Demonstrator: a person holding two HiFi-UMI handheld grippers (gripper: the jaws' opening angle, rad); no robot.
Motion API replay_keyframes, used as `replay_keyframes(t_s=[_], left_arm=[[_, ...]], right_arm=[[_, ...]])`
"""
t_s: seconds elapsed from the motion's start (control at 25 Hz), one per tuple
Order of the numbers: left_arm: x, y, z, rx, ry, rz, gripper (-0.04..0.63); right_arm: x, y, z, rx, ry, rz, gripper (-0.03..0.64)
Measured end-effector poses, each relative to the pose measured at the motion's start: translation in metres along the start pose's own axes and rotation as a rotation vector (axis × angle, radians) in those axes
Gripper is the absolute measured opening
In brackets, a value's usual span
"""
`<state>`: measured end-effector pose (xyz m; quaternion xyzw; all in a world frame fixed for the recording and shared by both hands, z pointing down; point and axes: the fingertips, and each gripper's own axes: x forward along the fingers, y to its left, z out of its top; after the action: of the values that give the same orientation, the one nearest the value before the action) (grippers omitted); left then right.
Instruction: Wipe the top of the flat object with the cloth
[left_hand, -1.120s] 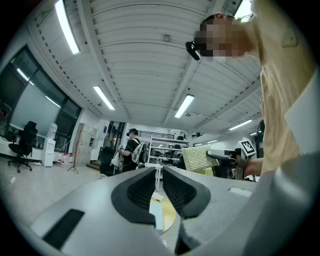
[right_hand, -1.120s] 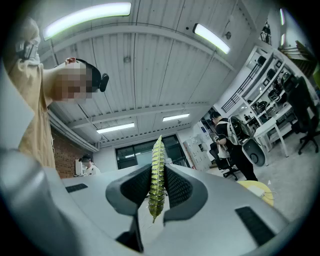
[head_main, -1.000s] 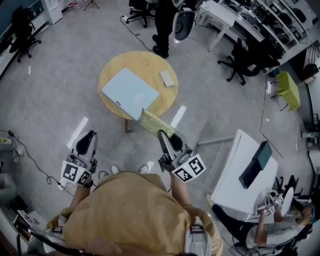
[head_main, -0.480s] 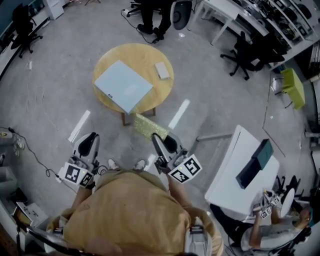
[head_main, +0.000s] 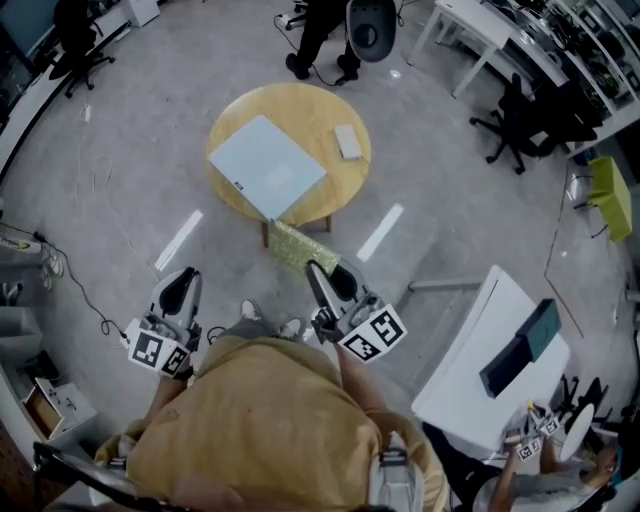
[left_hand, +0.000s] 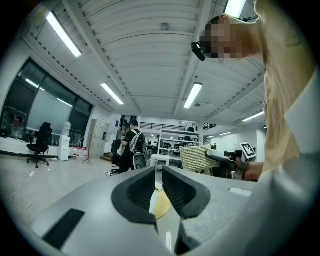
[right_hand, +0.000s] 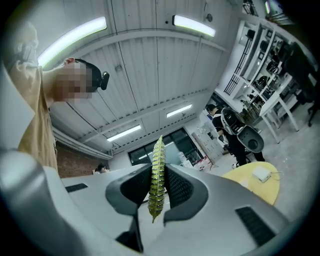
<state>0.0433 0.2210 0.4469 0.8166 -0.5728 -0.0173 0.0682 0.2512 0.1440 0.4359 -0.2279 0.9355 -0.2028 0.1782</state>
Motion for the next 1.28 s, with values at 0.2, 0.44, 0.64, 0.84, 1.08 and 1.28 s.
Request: replay_keyframes(t_s=[0.2,0.44,0.64,0.84,1.08,1.28], left_arm=[[0.008,0.008,0.002,-0.001,-0.019,0.0,0.044],[0.024,0.031,-0.011,-0.041,-0.005,-0.031,0.044],[0.05,0.08,-0.011,-0.047,-0.002,-0.064,0.044],[0.074,0.144,0.004,-0.039,-0.005,-0.089,0.044],[0.103,0.21,0.008,-0.067,-0.012,-0.121,0.044],[0.118,0.253,0.007,-0.097,-0.013,-0.157,0.044]], right_arm=[[0.006,-0.007,-0.003,0.005,0.02,-0.019,0.064],[0.032,-0.021,-0.008,-0.01,0.035,-0.062,0.064],[0.075,-0.037,-0.013,-0.02,0.013,-0.101,0.064],[0.134,-0.05,-0.018,-0.024,0.017,-0.13,0.064],[0.201,-0.065,-0.023,-0.053,0.028,-0.156,0.064],[0.242,-0.07,-0.032,-0.074,0.041,-0.194,0.064]])
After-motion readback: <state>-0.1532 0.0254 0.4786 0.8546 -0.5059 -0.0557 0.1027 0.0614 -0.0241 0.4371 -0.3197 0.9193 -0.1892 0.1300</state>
